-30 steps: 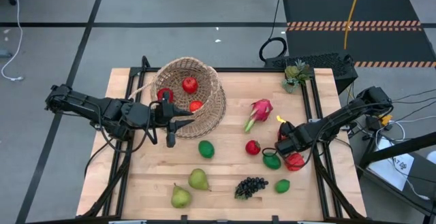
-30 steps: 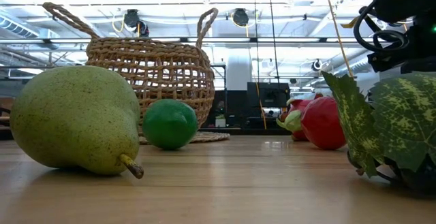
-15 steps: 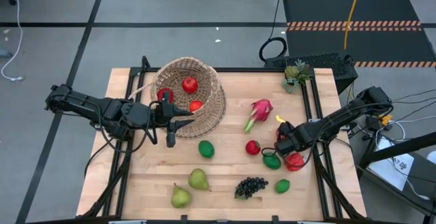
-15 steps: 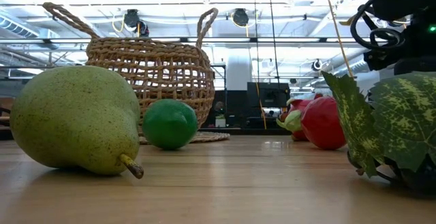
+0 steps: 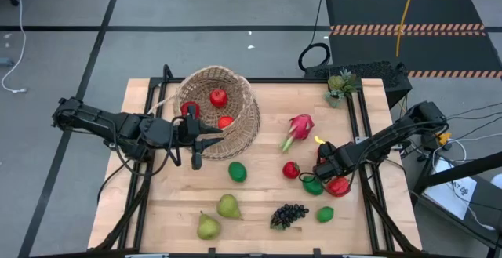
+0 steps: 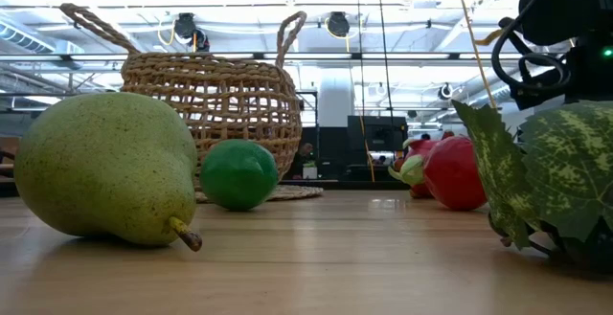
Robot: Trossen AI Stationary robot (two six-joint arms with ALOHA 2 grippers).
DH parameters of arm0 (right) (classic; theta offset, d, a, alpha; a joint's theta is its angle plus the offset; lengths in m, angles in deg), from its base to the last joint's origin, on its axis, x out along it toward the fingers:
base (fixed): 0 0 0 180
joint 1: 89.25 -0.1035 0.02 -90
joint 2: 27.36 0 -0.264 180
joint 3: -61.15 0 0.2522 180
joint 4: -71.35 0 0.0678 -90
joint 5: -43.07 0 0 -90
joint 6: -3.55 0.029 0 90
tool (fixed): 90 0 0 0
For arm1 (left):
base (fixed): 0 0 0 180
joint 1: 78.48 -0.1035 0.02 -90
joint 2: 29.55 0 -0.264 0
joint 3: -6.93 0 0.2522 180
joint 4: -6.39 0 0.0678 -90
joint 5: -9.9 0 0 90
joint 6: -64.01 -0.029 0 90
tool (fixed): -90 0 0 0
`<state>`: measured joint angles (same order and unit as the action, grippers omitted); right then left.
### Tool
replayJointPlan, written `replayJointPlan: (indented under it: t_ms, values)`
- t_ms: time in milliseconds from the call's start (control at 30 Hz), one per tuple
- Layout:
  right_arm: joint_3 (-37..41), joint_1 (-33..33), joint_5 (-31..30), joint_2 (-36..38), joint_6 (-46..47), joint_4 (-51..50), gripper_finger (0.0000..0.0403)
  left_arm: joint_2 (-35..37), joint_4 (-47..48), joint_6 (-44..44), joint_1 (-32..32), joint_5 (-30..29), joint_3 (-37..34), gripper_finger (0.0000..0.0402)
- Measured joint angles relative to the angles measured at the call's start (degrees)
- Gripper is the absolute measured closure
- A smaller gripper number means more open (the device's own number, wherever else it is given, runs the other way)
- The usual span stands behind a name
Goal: Build produce basket
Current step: Put the apple into the basket
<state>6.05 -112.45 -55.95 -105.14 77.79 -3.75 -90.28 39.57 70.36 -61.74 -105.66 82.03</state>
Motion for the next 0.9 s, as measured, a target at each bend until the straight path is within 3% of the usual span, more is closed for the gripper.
replayJointPlan:
  t_ms: [333,700,900]
  values:
    - [-0.02,0.02,-1.90,-0.02,0.26,0.26,0.0304,0.00,0.00,-0.13,0.00,0.00,0.00,0.0293]
    - [0.00,0.02,-1.84,-0.02,0.48,0.28,0.0393,0.00,0.00,-0.17,0.00,0.00,0.00,0.0293]
    - [-0.93,0.02,-1.53,0.77,0.43,0.33,0.0397,0.00,0.01,-0.17,0.00,0.00,0.00,0.0293]
